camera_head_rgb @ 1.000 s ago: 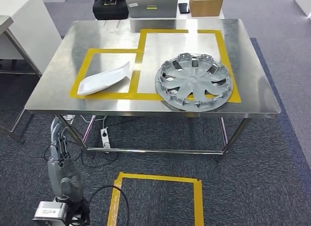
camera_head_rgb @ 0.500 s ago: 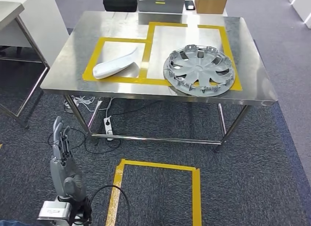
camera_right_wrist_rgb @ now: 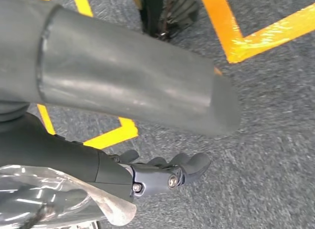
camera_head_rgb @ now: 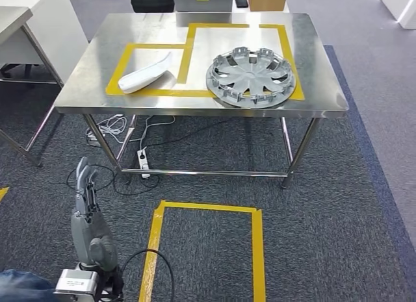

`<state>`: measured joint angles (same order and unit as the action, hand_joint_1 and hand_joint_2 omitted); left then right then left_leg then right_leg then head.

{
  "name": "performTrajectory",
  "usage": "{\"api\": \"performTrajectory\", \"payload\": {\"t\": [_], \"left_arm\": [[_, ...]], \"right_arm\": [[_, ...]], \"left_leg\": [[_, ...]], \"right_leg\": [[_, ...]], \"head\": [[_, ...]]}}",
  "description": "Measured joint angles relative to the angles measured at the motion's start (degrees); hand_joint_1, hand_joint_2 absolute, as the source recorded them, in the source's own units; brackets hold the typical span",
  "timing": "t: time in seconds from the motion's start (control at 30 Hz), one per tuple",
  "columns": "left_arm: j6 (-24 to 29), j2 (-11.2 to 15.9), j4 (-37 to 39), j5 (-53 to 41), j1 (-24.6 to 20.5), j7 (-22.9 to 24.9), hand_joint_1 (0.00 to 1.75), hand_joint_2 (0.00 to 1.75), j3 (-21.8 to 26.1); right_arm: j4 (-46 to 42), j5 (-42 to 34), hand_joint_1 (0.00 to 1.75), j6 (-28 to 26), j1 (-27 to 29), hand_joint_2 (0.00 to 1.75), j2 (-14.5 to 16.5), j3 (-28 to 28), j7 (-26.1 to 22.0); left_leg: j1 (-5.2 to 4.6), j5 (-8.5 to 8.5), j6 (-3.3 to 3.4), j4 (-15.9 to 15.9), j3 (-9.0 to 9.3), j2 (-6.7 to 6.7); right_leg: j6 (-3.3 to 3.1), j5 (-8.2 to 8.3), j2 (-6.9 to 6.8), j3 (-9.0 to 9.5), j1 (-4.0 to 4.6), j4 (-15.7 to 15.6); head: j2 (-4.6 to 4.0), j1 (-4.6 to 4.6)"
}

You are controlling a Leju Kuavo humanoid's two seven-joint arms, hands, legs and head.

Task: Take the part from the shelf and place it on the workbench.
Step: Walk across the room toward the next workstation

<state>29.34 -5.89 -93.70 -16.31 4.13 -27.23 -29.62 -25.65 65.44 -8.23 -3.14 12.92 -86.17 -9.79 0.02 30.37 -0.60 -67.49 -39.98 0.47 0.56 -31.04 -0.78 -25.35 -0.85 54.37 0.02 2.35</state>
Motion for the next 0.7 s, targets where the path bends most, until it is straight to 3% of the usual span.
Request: {"api": "performTrajectory", "payload": {"t": [0.03,0.07,0.1,0.13,0.2,0.27,0.33,0.4,0.47,0.53,0.57,0.6,0.63,0.7], "left_arm": [[-0.04,0.07,0.08,0.0,0.08,0.02,0.0,0.0,0.0],[-0.08,0.13,0.15,0.0,0.19,0.03,0.0,0.0,0.0],[-0.1,0.16,0.21,-0.01,0.27,0.04,0.0,0.0,0.0],[-0.11,0.19,0.24,-0.01,0.32,0.04,0.0,0.0,0.01],[-0.21,0.2,0.26,-0.07,0.33,0.04,0.0,0.0,0.01],[-0.29,0.21,0.26,-0.13,0.36,0.02,0.0,0.0,0.03],[-0.29,0.21,0.26,-0.17,0.4,-0.01,0.0,0.0,0.05],[-0.33,0.18,0.26,-0.25,0.38,-0.02,0.0,0.0,0.05],[-0.4,0.14,0.27,-0.32,0.39,-0.02,0.0,0.0,0.04],[-0.43,0.13,0.33,-0.33,0.47,-0.02,0.0,0.0,0.04],[-0.43,0.14,0.36,-0.33,0.52,-0.02,0.0,0.0,0.04],[-0.43,0.15,0.39,-0.33,0.56,-0.02,0.0,0.0,0.04],[-0.43,0.15,0.4,-0.33,0.59,-0.02,0.0,0.0,0.04],[-0.44,0.14,0.41,-0.35,0.59,-0.02,0.0,0.0,0.04]], "right_arm": [[0.04,-0.02,0.0,-0.01,0.06,0.0,0.0,-0.01,-0.03],[0.08,-0.04,0.0,-0.01,0.11,0.0,0.0,-0.01,-0.04],[0.11,-0.07,0.0,-0.01,0.14,0.0,0.0,-0.01,-0.04],[0.14,-0.09,0.0,-0.01,0.16,0.0,0.0,-0.01,-0.04],[0.2,-0.12,0.0,-0.01,0.15,0.0,0.0,-0.01,-0.04],[0.23,-0.13,0.0,-0.01,0.07,0.0,0.0,-0.01,-0.05],[0.25,-0.14,0.0,0.01,0.03,0.0,0.0,-0.01,-0.05],[0.26,-0.17,0.0,0.01,0.04,0.0,-0.03,-0.01,-0.04],[0.27,-0.22,0.0,0.01,0.05,0.0,-0.07,-0.01,-0.04],[0.28,-0.27,0.0,0.02,0.13,0.0,-0.08,-0.01,-0.04],[0.29,-0.29,0.0,0.02,0.19,0.0,-0.09,-0.01,-0.03],[0.29,-0.3,0.0,0.02,0.25,0.0,-0.1,-0.02,-0.01],[0.3,-0.31,0.0,0.02,0.26,0.0,-0.11,-0.03,0.01],[0.3,-0.31,0.0,0.02,0.2,0.0,-0.16,-0.04,0.04]], "left_leg": [[0.17,1.63,-0.24,-3.39,-0.51,0.0],[0.33,2.06,-0.4,-5.52,-0.45,0.0],[0.48,1.4,-0.48,-5.56,0.5,0.0],[0.61,0.06,-0.48,-3.29,2.49,0.0],[0.66,-1.87,-0.24,4.38,7.57,-0.06],[0.42,-2.01,0.32,9.1,10.15,-0.18],[0.22,-1.96,1.1,9.74,9.97,-0.22],[0.3,-2.46,2.13,10.21,9.65,-0.11],[0.31,-3.1,3.06,10.55,9.12,0.01],[0.0,-3.61,3.53,10.54,8.33,0.02],[-0.2,-3.85,3.63,10.53,8.01,0.02],[-0.39,-4.06,3.67,10.52,7.78,0.01],[-0.55,-4.24,3.66,10.51,7.64,0.0],[-0.86,-4.48,3.48,10.39,7.51,-0.02]], "right_leg": [[-0.02,0.46,-0.05,-0.68,0.0,0.13],[0.01,0.87,-0.08,-1.22,-0.01,0.31],[0.1,1.18,-0.1,-1.72,-0.02,0.54],[0.22,1.45,-0.09,-2.14,-0.05,0.84],[0.56,1.77,-0.09,-3.0,-0.08,1.49],[1.16,2.12,-0.06,-3.75,-0.03,1.9],[1.91,2.53,-0.06,-4.14,-0.03,1.96],[2.42,1.63,0.09,-5.01,-0.14,3.01],[2.69,-1.76,0.4,-7.66,-0.21,8.28],[2.84,-5.36,0.56,-11.16,-0.21,16.07],[2.83,-5.9,0.57,-12.08,-0.2,18.32],[2.71,-5.31,0.58,-11.88,-0.18,18.34],[2.5,-3.75,0.58,-10.5,-0.14,16.04],[1.76,-0.25,0.56,-5.91,0.11,7.77]], "head": [[0.0,-0.06],[0.0,-0.06],[0.0,-0.07],[0.0,-0.07],[0.0,-0.07],[0.0,-0.08],[0.0,-0.05],[0.0,0.03],[0.0,0.15],[0.0,0.21],[0.0,0.2],[0.0,0.21],[0.0,0.21],[0.0,0.2]]}}
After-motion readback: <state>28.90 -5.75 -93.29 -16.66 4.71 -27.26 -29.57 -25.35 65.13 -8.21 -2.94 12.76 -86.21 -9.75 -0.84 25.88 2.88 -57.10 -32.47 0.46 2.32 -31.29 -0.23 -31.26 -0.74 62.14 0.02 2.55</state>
